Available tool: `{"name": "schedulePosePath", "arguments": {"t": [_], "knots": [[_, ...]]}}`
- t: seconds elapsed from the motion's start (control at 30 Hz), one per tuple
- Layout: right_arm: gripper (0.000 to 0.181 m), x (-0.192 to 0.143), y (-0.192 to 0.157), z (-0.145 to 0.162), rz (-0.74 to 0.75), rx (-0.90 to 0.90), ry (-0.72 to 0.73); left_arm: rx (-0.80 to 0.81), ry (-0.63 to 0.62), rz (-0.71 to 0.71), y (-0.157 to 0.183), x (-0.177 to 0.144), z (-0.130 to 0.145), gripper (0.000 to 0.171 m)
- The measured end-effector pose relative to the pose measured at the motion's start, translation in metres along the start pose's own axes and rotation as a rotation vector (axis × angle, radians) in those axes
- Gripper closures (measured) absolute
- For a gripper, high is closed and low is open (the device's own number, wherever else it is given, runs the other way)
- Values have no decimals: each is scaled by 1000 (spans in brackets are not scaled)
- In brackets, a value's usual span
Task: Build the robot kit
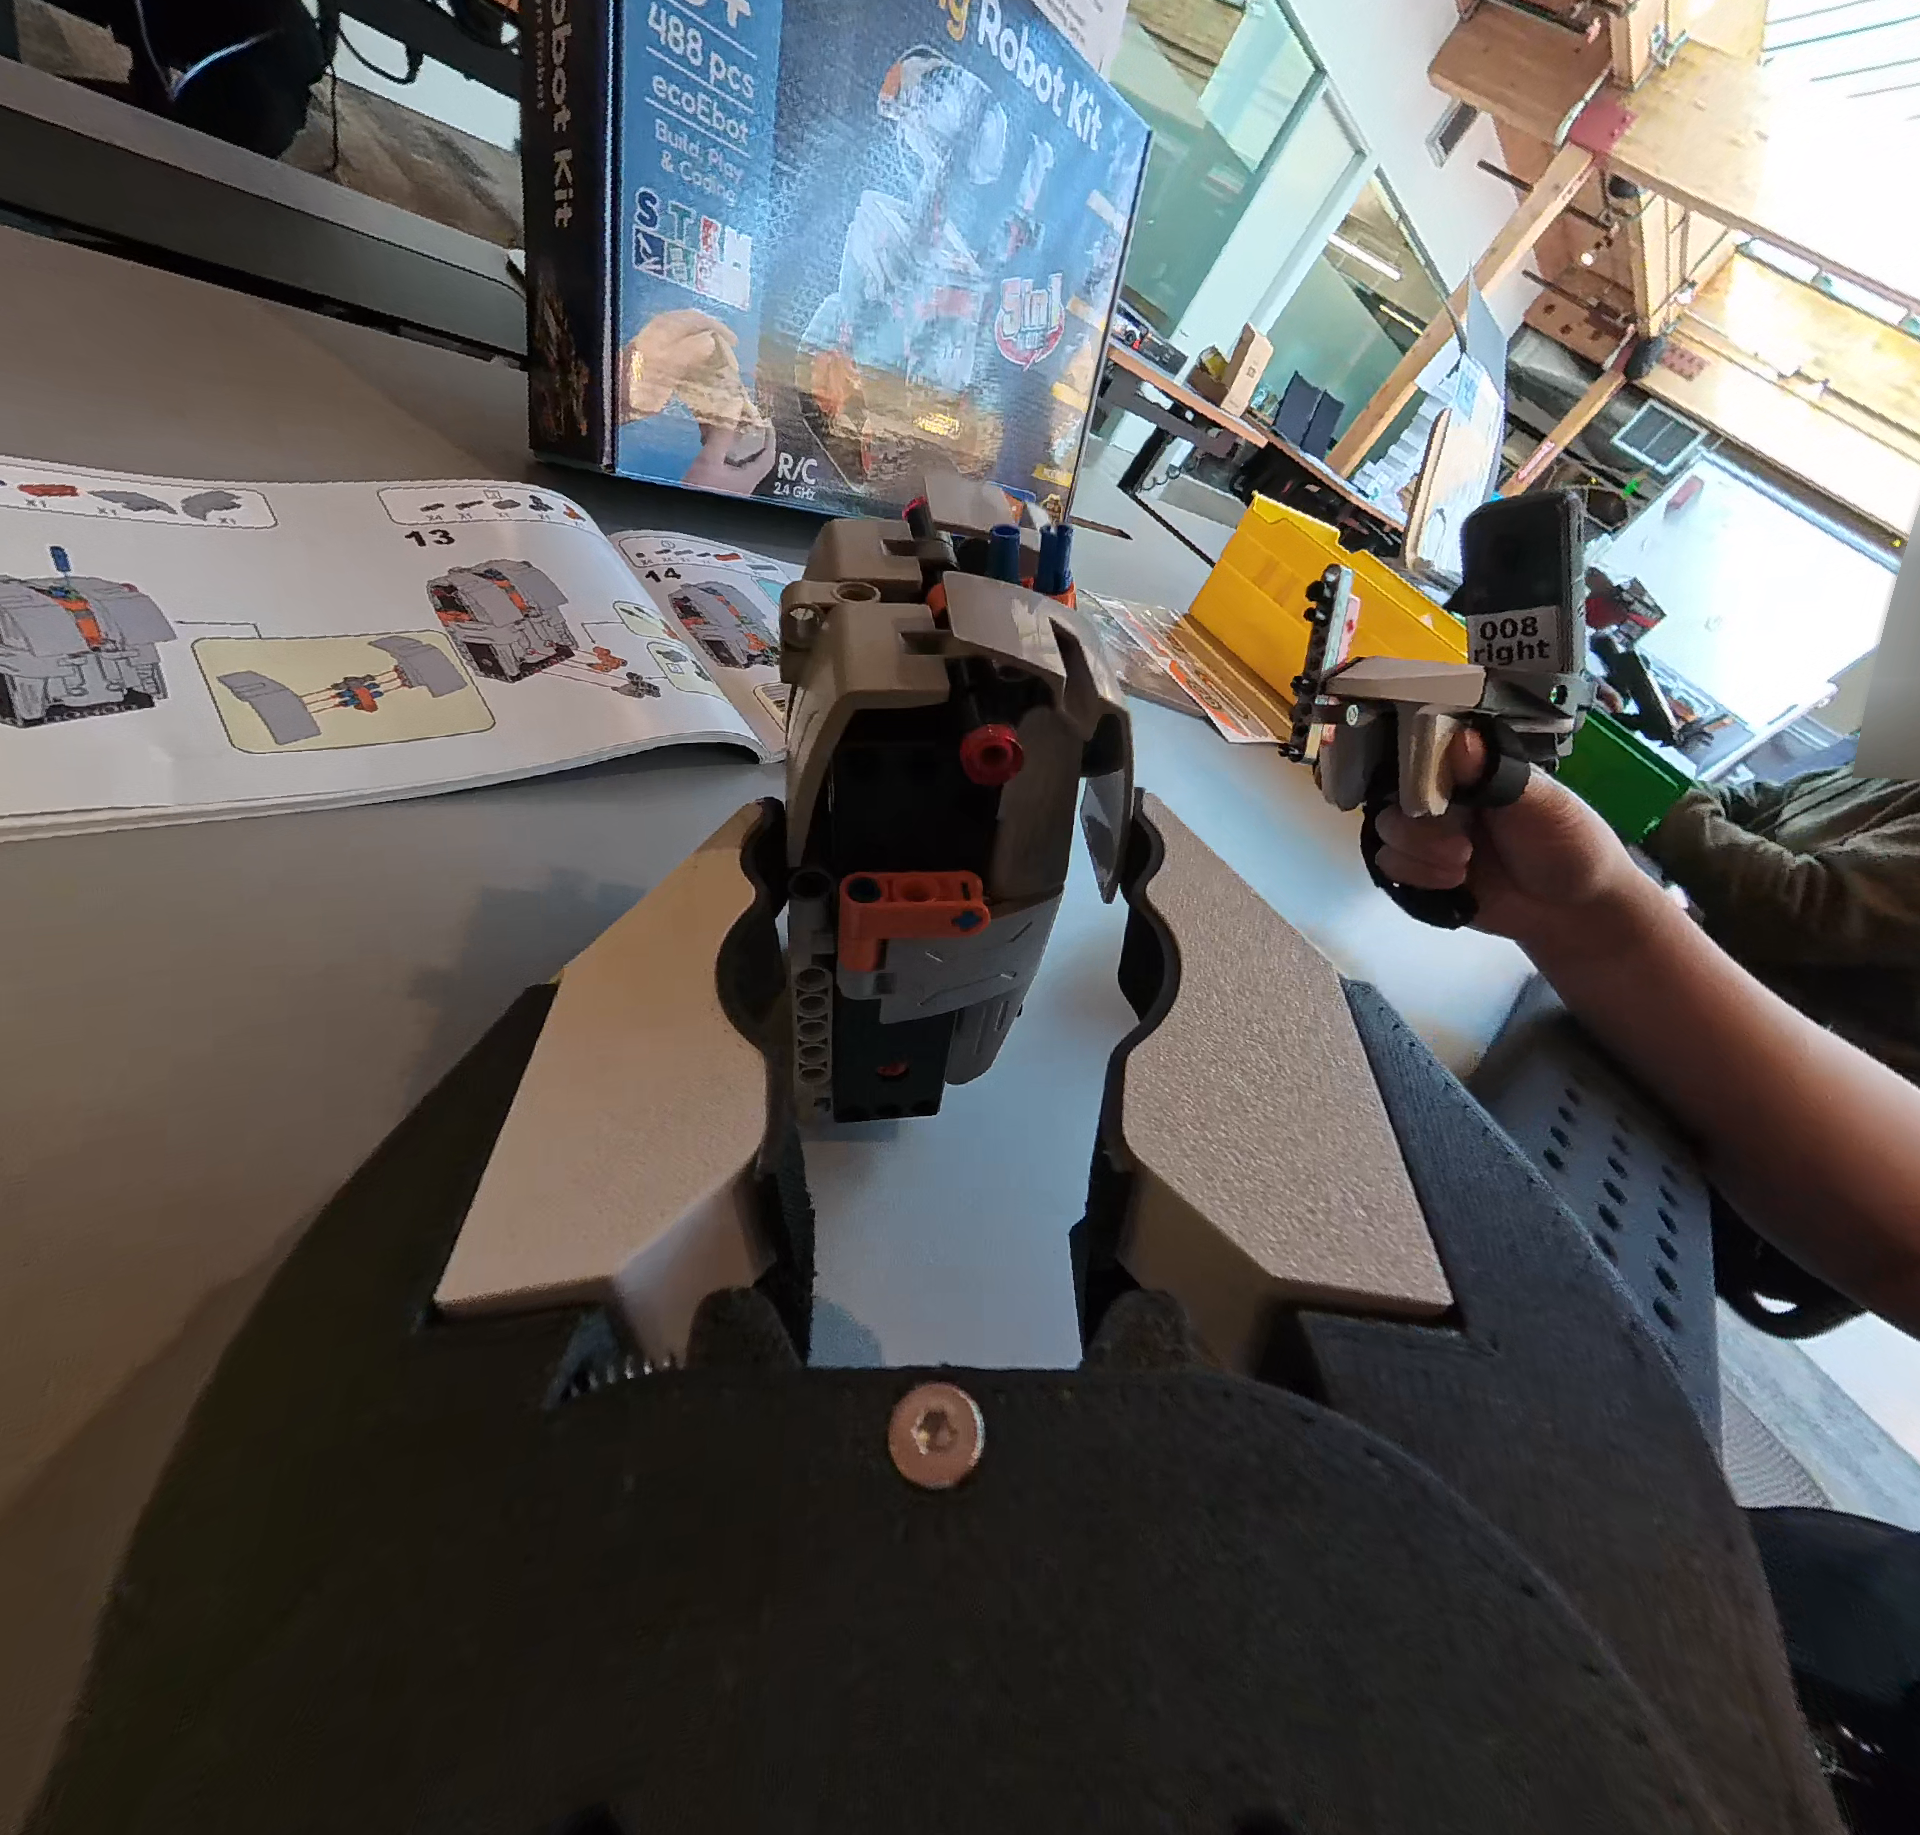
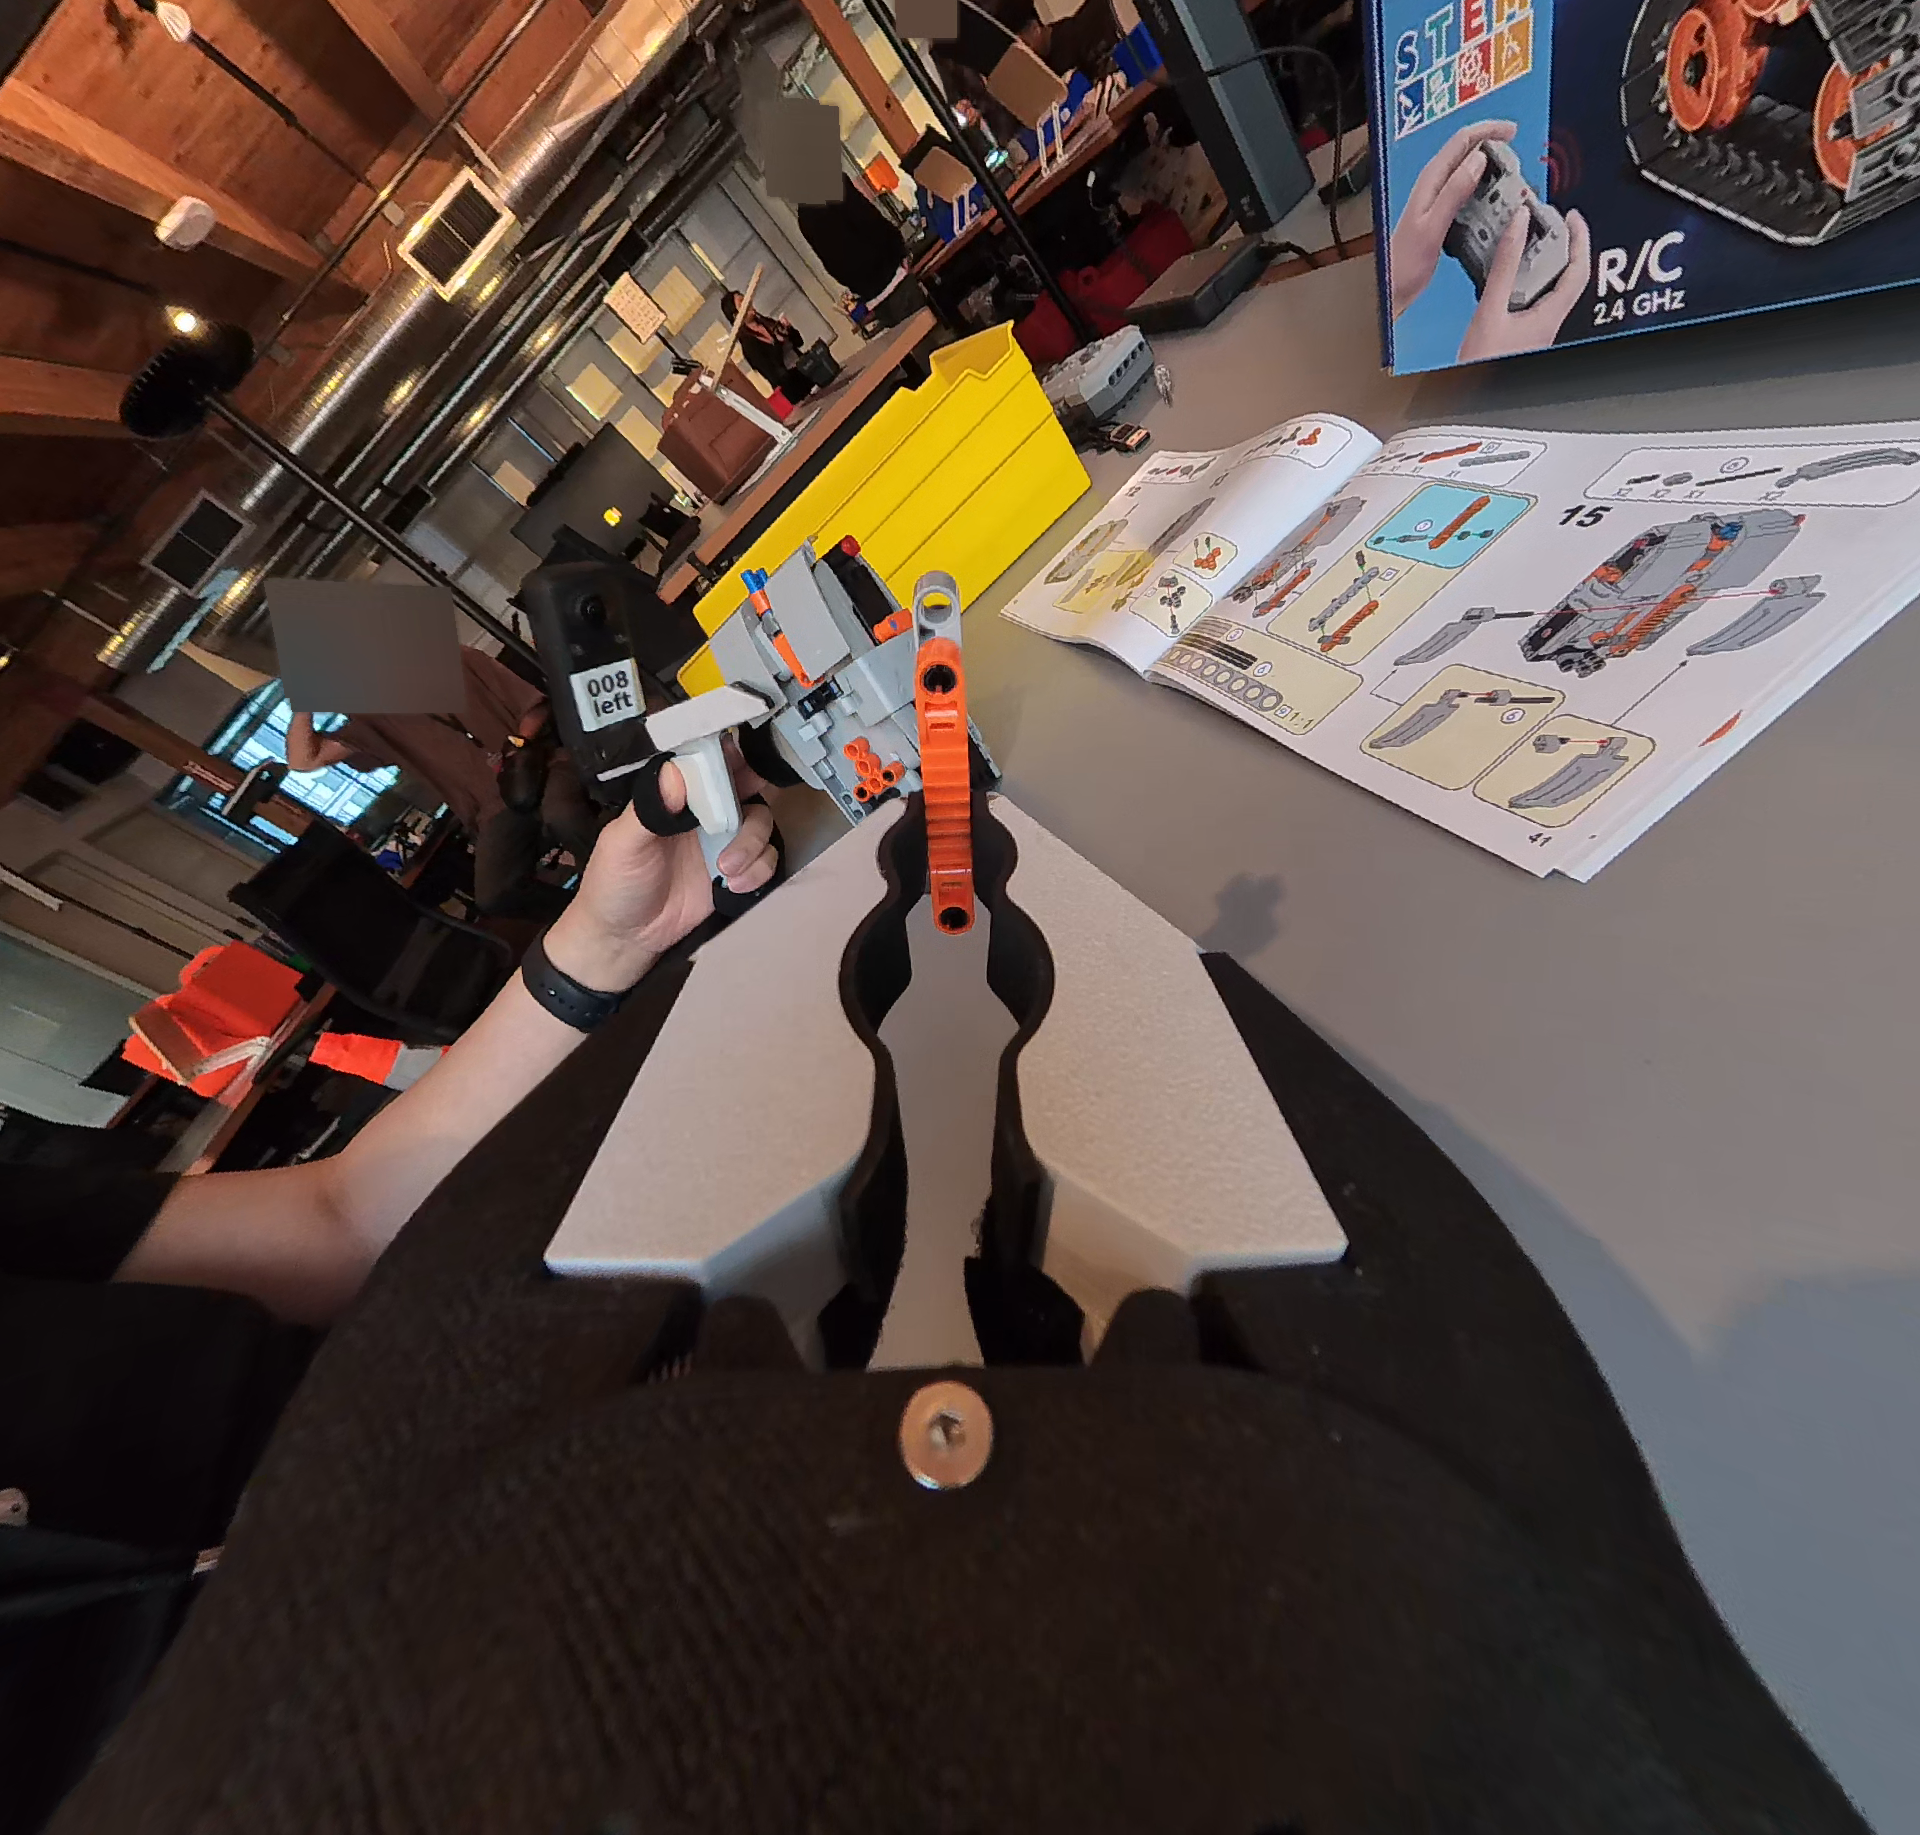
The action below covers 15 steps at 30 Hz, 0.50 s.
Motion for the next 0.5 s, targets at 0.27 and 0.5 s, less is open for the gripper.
{"name": "schedulePosePath", "arguments": {"t": [0.27, 0.5], "knots": [[174, -4, 4, -3, 11, 23, 21, 174, -52, -38, 12, 6, 7, 108], [174, -10, 8, -9, 8, 57, 60, 385, -114, -80, 23, 14, 18, 107]]}}
Point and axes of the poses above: each gripper's, where its closed fingertips meet, x out along the fingers, z out of its underside, y = z × x across the jaws, the point moved 1 cm from there along -x, back along the fingers, and after that the axes turned 4 degrees about -y, right-handed, at the moved point
